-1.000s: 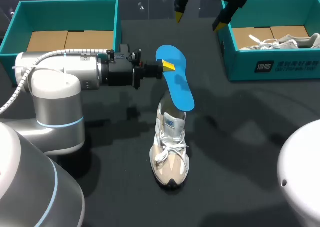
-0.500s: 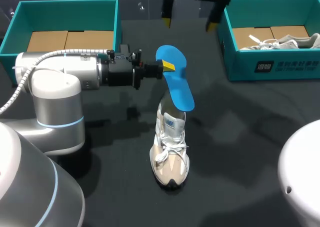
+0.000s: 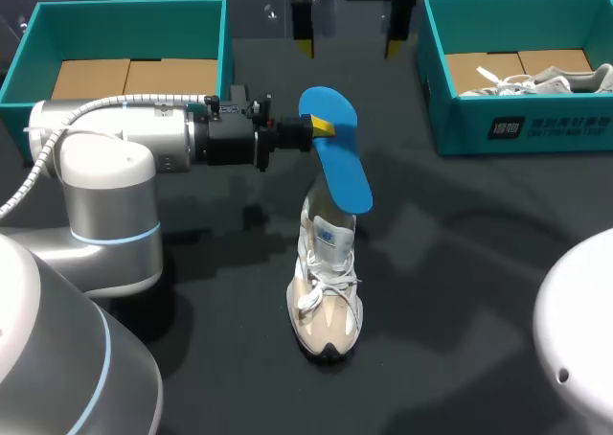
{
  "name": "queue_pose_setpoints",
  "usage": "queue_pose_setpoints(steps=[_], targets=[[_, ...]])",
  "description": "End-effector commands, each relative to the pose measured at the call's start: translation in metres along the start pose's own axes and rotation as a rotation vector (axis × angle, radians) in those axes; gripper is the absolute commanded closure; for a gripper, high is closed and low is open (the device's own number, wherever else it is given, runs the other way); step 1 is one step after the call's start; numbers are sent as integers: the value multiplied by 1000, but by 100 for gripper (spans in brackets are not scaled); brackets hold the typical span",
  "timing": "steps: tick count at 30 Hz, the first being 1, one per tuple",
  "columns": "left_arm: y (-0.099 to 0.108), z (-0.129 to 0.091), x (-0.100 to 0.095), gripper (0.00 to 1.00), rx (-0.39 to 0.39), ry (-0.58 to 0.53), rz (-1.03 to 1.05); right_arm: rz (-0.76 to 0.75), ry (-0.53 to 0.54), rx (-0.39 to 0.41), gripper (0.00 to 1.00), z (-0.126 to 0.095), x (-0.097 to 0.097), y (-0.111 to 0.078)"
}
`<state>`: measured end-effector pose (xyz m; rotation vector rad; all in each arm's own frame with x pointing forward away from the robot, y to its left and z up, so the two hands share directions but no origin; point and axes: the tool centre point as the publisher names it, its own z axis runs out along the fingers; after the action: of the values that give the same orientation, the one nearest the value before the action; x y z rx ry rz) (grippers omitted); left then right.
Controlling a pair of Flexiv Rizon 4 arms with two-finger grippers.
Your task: Take the shoe out of the shoebox, open the shoe tongue, remove and reinsert the insole, then place the shoe into the shoebox
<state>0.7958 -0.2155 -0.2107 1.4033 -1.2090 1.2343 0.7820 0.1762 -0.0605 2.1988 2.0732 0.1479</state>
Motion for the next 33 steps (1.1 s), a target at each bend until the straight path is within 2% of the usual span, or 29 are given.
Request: queue_pose_setpoints(steps=[1, 10, 16, 26, 33], targets=[[1, 1, 0, 100, 3, 0, 0, 29, 48, 16, 0, 1, -11, 4], [1, 1, 0, 100, 3, 0, 0, 68, 169, 17, 0, -2, -34, 5], [1, 1, 0, 100, 3, 0, 0, 118, 328, 38, 0, -2, -47, 8], [1, 1, 0, 100, 3, 0, 0, 198, 651, 70, 0, 13, -71, 11], [1, 1, 0, 100, 3, 0, 0, 215, 805, 82, 0, 24, -83, 9]])
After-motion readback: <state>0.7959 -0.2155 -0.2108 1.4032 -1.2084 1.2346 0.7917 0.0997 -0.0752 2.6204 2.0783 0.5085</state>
